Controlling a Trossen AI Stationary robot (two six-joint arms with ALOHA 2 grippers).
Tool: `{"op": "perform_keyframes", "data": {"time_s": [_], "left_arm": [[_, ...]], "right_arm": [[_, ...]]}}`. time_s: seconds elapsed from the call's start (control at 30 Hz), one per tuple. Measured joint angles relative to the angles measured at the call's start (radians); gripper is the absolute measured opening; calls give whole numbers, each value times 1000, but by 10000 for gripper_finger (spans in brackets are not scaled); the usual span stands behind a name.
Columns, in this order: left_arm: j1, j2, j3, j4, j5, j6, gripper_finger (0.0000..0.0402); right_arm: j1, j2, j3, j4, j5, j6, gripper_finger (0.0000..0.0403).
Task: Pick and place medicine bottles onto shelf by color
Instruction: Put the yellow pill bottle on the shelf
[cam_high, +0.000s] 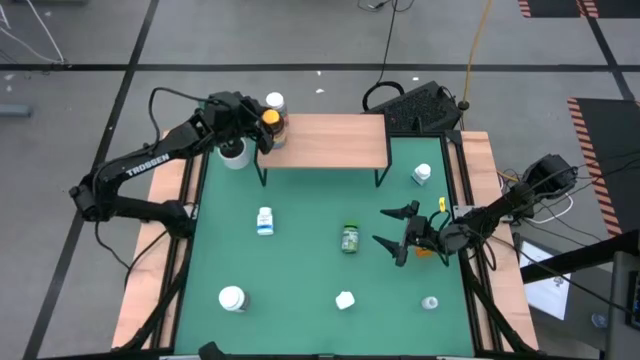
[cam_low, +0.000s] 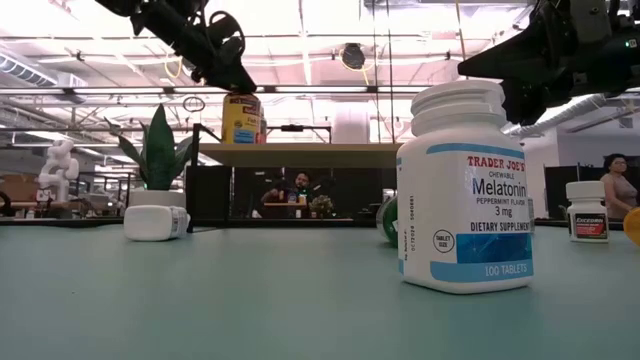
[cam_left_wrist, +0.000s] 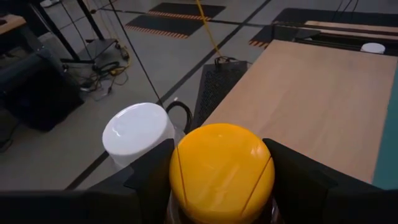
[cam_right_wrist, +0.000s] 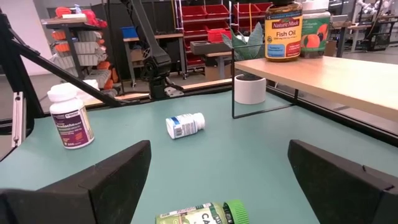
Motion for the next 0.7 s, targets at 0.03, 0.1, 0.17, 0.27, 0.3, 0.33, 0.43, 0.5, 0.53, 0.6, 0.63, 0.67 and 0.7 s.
{"op": "perform_keyframes", "data": {"time_s": [0.03, 0.1, 0.17, 0.27, 0.3, 0.33, 0.43, 0.5, 0.53, 0.6, 0.63, 0.67, 0.7], "left_arm": [[0, 0, 0, 0, 0, -3, 232], [0, 0, 0, 0, 0, -5, 239], [0, 1, 0, 0, -1, -5, 250], [0, 1, -1, 4, -1, -8, 269], [0, 1, -1, 10, -1, -8, 275], [0, 1, -1, 16, 0, -8, 280], [0, 3, -1, 21, 0, -1, 289], [0, 4, -1, 21, -2, 6, 290], [0, 4, -1, 23, -6, 16, 290], [0, 4, -1, 30, -9, 42, 289], [-1, 4, -1, 32, -9, 44, 290], [-2, 4, -1, 35, -9, 44, 290], [-5, 3, -1, 41, -9, 42, 291]], "right_arm": [[0, 0, 0, 0, 0, 0, 375], [0, 0, 0, 0, 0, 0, 375], [0, 0, 0, 0, 0, 0, 375], [0, 0, 0, 0, 0, 0, 375], [0, 0, 0, 0, 0, 0, 375], [0, 0, 0, 0, 0, 0, 375], [0, 0, 0, 0, 0, 0, 375], [0, 0, 0, 0, -1, 0, 375], [0, 0, 0, 0, -1, 0, 375], [0, 0, 0, 0, -1, 0, 375], [0, 0, 0, 0, -1, 0, 375], [0, 0, 0, 0, -1, 0, 375], [0, 0, 0, 0, -1, 0, 375]]}}
